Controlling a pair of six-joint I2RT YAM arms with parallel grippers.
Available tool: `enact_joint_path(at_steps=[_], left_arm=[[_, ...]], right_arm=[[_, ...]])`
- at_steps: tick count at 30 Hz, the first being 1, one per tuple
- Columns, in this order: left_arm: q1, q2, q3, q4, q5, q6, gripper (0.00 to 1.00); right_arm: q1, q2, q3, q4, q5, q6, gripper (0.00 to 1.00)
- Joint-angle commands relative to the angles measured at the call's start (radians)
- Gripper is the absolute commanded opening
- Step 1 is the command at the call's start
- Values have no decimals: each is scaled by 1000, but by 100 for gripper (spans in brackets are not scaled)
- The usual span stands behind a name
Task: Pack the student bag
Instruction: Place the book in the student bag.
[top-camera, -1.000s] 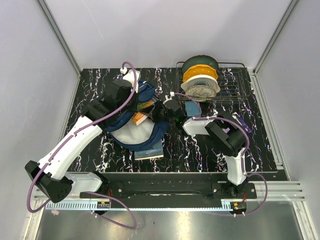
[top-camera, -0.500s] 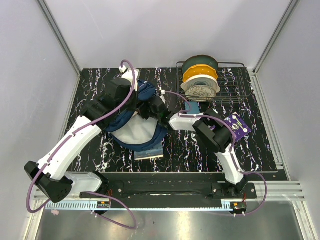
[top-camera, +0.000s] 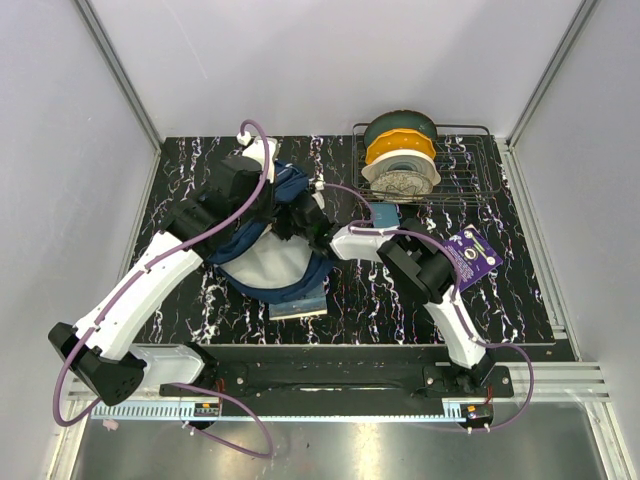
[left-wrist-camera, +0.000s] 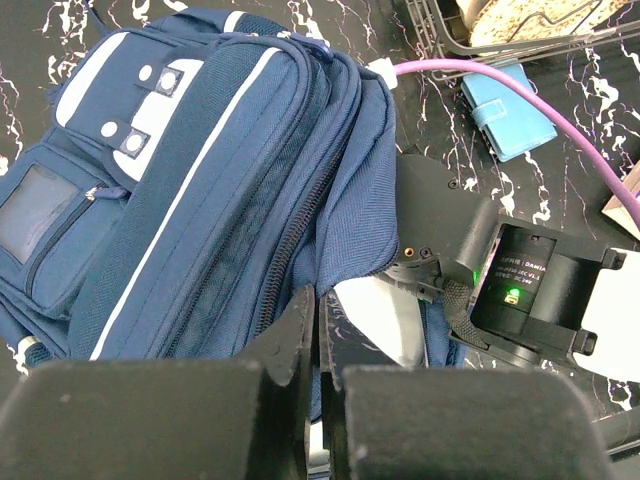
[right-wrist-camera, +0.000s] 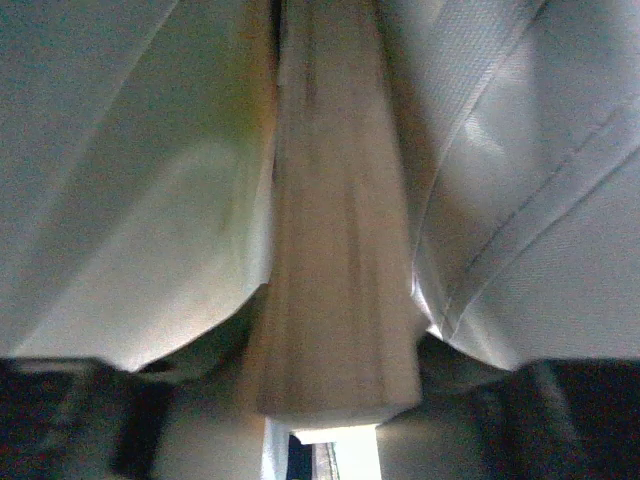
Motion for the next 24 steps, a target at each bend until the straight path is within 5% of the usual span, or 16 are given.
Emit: enact_joint_path(at_steps=[1, 4, 15, 16, 24], left_arm=[[-5, -53, 43, 144, -17, -28, 0], [-5, -53, 31, 144, -31, -35, 0], [19, -59, 10, 121, -84, -75, 0], [21, -59, 10, 122, -83, -77, 0], [55, -65, -13, 116, -80, -78, 0]], right_arm=[[18, -18, 32, 43, -17, -19, 50], [24, -46, 10, 41, -39, -58, 68], [26, -213, -149, 42, -45, -163, 92], [24, -218, -154, 42, -52, -165, 100], [30, -340, -292, 45, -63, -200, 100]])
